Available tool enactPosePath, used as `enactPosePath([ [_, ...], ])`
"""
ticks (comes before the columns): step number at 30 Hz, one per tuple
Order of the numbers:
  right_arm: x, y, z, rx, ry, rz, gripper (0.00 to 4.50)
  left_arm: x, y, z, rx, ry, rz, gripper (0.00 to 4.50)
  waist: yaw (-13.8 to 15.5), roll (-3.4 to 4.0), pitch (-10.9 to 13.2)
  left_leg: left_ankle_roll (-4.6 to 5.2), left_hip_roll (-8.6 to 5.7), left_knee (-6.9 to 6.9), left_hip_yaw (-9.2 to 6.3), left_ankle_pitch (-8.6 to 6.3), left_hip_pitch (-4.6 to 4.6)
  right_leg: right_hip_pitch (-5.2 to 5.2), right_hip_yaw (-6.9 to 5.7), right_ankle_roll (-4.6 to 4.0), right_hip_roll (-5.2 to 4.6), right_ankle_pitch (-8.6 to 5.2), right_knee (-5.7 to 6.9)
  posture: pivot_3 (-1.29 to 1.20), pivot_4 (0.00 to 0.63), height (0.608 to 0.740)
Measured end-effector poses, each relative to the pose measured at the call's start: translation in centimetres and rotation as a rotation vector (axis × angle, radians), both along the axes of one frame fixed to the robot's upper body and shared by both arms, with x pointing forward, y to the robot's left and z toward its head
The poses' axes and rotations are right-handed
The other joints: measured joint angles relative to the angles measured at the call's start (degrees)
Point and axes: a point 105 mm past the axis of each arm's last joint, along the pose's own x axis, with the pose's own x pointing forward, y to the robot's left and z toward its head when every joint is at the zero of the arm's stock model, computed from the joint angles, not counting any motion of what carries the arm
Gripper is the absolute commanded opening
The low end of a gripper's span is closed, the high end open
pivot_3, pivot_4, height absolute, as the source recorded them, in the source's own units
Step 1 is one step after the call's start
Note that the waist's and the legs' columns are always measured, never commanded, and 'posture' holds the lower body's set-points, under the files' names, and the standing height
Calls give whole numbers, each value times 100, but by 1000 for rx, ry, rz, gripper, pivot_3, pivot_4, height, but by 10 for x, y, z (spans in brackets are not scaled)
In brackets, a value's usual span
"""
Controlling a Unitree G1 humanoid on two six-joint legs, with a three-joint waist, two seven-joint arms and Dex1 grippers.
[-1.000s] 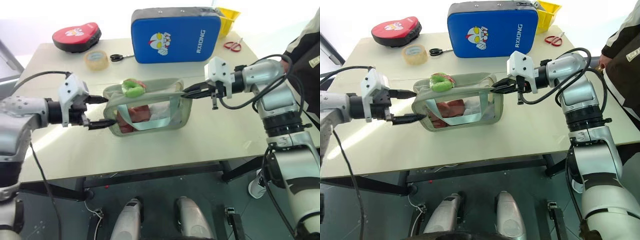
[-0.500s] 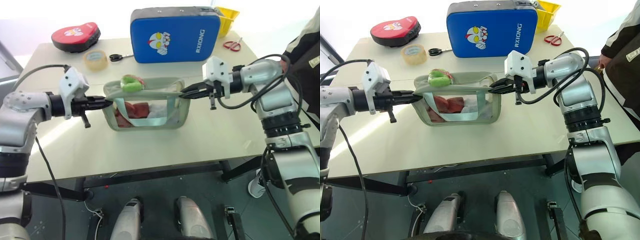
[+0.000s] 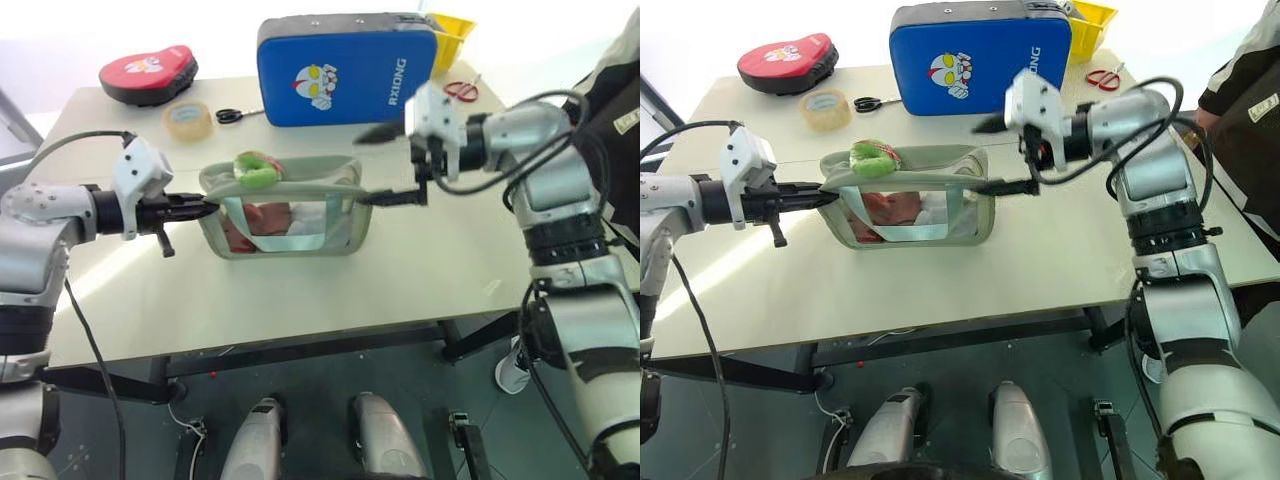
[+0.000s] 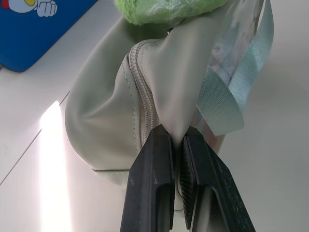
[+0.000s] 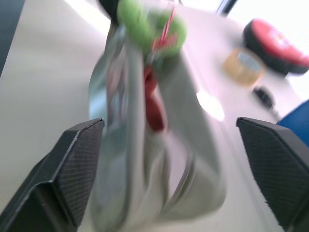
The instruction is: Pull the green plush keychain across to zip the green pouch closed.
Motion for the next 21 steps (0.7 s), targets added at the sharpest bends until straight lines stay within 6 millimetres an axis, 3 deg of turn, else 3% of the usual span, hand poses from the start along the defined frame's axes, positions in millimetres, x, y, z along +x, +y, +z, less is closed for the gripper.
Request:
enactPosePath([
  [2,-6,27,5,50,-45,43,4476,0,0,0,0,1,0,0,8,-2,-1,0,0,2,-1,0,0,1,-1,0,0,0,2,0,150,740],
  [6,-8,78,-11,69,-68,60,4476,1,-1,0,-2,-3,-3,0,23,-2,-1,-1,-2,3,-2,1,-5,-5,-1,0,0,0,4,0,150,740],
  [11,-1,97,-29,32,-110,42,4476,1,-1,0,-3,0,-2,0,29,-2,-2,-1,-3,4,-2,1,-4,-3,-1,0,0,0,5,0,150,740],
  [14,7,94,-36,19,-109,11,3700,1,-1,0,-3,-1,0,0,14,-2,-1,-1,-3,4,-2,1,-3,-3,0,0,1,0,5,0,150,740],
  [21,13,92,-42,-19,-137,-8,149,1,0,0,-5,-2,12,0,9,-2,-2,-1,-3,3,-2,1,-3,-4,0,0,1,0,6,0,150,740],
])
